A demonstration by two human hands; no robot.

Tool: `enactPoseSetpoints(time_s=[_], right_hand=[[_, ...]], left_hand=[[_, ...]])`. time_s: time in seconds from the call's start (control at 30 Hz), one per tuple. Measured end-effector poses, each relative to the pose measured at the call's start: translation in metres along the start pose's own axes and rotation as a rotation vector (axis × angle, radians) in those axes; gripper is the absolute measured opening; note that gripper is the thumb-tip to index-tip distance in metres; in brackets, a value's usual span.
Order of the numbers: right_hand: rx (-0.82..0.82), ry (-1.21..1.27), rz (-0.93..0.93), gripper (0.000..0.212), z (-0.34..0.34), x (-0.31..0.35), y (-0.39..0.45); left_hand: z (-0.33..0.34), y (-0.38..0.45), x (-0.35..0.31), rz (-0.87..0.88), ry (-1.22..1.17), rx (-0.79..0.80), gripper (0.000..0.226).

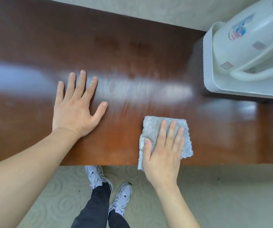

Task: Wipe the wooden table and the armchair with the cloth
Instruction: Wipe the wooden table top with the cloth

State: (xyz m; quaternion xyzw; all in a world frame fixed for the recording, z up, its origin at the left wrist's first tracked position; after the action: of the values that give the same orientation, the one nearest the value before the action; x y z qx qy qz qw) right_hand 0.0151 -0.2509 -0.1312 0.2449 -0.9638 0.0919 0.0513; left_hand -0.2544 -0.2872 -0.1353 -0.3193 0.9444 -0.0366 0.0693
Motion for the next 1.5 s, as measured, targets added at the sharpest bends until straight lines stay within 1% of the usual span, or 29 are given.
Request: enactPoseSetpoints(time_s=[0.07,0.17,0.27,0.33,0.43,0.53,0.63,0.73,0.77,0.83,0.9,1.0,1.13,1.23,1.27,1.33,1.4,1.5], right_hand=[[0.019,-0.019,-0.025,0.071,-0.002,-0.009,0.007],[-0.009,-0.027,-0.054,0.072,-0.013,-0.026,0.058],[-0.060,-0.032,-0.013,0.068,-0.027,-0.043,0.134],[-0.058,-0.035,0.023,0.067,-0.036,-0.048,0.181],[-0.054,-0.021,0.071,0.065,-0.039,-0.045,0.212],[-0.081,-0.015,0.082,0.066,-0.030,-0.023,0.180],[-0.081,0.019,-0.007,0.068,-0.012,0.019,0.096],[-0.038,0.057,-0.063,0.070,0.006,0.056,0.014],[-0.022,0.056,-0.055,0.070,0.011,0.063,0.001],[-0.002,0.034,-0.020,0.071,0.013,0.070,0.004],[-0.006,0.021,-0.033,0.072,0.009,0.074,0.035],[-0.050,0.033,-0.067,0.070,0.000,0.078,0.112],[-0.072,0.057,-0.009,0.070,-0.015,0.087,0.216],[-0.057,0.047,0.018,0.070,-0.018,0.092,0.251],[-0.065,0.038,0.006,0.069,-0.016,0.092,0.248],[-0.089,0.036,-0.057,0.069,-0.013,0.090,0.216],[-0.088,0.059,-0.123,0.069,-0.007,0.087,0.157],[-0.027,0.065,-0.212,0.071,0.005,0.082,0.048]], left_hand=[[0.002,0.001,0.001,0.015,-0.010,-0.006,0.078],[0.003,0.000,0.002,0.007,-0.009,-0.022,0.077],[0.000,0.001,0.000,0.005,-0.006,-0.003,0.077],[0.000,0.001,-0.001,0.006,-0.004,0.004,0.078],[0.001,0.001,0.000,0.002,-0.004,0.001,0.078],[0.001,0.000,0.000,0.008,-0.005,-0.003,0.077],[0.000,0.000,0.000,0.010,-0.015,0.002,0.077],[0.001,0.000,0.002,0.010,-0.012,0.003,0.077],[0.001,0.000,0.002,0.006,-0.006,0.004,0.076],[0.001,0.001,0.001,0.007,0.001,0.010,0.076],[0.001,0.001,0.002,0.009,0.003,0.015,0.076],[0.003,0.001,0.002,0.006,0.022,0.012,0.075],[0.002,0.001,0.001,-0.006,0.021,0.018,0.074],[0.003,0.001,0.001,-0.008,0.011,0.006,0.073],[0.004,0.001,0.001,-0.006,0.010,0.002,0.073],[0.004,0.001,0.001,-0.005,0.012,0.007,0.072],[0.004,0.001,0.001,-0.005,0.020,0.006,0.071],[0.004,0.001,0.001,-0.019,0.019,-0.004,0.069]])
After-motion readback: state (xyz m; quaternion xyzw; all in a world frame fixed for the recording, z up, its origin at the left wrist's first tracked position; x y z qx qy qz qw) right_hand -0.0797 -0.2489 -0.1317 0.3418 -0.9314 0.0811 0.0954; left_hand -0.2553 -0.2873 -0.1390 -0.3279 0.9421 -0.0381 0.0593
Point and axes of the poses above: each hand's wrist, its own y-axis towards the middle knuckle, its own z-axis out of the palm, x = y × z, the point moved 1 cm from there along y, towards the middle knuckle, and after that the axes turned 8 degrees about -z, right-handed, at the moved point
